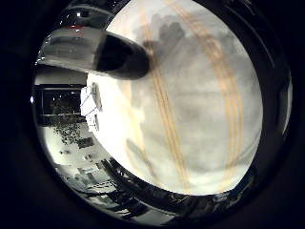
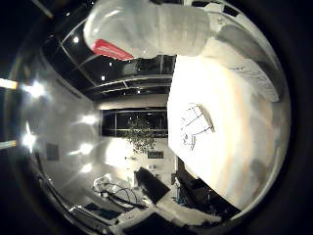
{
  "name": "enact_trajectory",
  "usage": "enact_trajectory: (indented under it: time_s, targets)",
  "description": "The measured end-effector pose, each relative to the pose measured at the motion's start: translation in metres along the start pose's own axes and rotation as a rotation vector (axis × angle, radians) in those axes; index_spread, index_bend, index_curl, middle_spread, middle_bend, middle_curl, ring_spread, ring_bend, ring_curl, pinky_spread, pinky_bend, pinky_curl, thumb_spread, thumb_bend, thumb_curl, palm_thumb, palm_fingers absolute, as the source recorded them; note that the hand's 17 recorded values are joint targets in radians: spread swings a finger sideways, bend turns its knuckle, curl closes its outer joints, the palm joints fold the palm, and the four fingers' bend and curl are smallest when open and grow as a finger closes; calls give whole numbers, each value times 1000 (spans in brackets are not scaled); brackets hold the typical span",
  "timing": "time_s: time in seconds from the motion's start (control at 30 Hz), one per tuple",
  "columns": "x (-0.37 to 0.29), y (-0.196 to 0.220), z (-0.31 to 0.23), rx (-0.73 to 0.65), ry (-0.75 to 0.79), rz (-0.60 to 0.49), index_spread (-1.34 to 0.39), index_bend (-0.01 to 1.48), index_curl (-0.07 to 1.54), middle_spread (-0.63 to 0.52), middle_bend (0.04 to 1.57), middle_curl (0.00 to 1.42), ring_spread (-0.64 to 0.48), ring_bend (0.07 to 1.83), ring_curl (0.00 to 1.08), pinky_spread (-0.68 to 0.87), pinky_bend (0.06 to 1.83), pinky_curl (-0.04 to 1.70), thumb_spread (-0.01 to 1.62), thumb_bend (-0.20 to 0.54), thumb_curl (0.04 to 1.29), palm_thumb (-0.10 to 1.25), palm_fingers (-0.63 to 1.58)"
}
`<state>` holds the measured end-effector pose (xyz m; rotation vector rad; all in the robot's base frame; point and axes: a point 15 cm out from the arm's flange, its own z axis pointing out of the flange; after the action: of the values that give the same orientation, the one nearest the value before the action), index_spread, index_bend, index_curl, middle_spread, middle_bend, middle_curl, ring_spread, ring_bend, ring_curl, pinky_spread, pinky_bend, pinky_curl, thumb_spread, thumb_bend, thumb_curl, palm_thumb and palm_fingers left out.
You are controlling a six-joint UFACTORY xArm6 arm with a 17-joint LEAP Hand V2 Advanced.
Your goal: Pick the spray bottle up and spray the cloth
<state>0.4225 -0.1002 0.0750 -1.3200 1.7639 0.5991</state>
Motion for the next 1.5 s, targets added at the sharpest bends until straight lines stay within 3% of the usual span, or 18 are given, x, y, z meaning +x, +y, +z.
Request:
enact_trajectory:
  time_s: [0.2, 0.33, 0.5, 0.53, 0.57, 0.7, 0.87, 1.23, 1.5]
  targets:
    - [-14, -14, 24, 17, -26, -17, -138, 150, 248, 134, 278, 347, 161, 401, 287, 280, 345, 310, 942, -20, 313, 486, 191]
    - [-15, -30, 42, 45, -55, -20, -167, 154, 259, 53, 370, 375, 63, 537, 311, 162, 363, 301, 946, -17, 328, 596, 432]
    - [-23, -46, 71, 61, -109, -8, -293, 177, 264, -105, 559, 457, -147, 841, 399, -154, 683, 350, 930, -15, 346, 717, 1055]
    - [-26, -46, 75, 58, -118, -12, -335, 293, 330, -131, 687, 515, -182, 909, 444, -256, 795, 405, 925, -9, 356, 773, 1291]
    - [-31, -45, 79, 55, -131, -15, -346, 374, 370, -132, 772, 547, -188, 947, 465, -287, 842, 431, 918, -8, 361, 802, 1359]
    - [-50, -40, 91, 28, -184, -33, -336, 777, 573, -115, 1029, 630, -193, 1125, 537, -296, 1059, 547, 900, -9, 382, 901, 1387]
    - [-66, -41, 93, 21, -205, -56, -258, 1035, 715, -84, 1232, 671, -170, 1346, 601, -228, 1222, 691, 890, -11, 439, 994, 1252]
    - [-144, -56, 75, 15, -225, -182, -204, 1126, 761, -68, 1346, 637, -148, 1470, 616, -156, 1208, 972, 898, -10, 575, 1110, 1170]
    - [-212, -29, 75, -153, -116, -312, -201, 1129, 764, -67, 1373, 614, -155, 1489, 604, -150, 1131, 1141, 896, -14, 649, 1111, 1168]
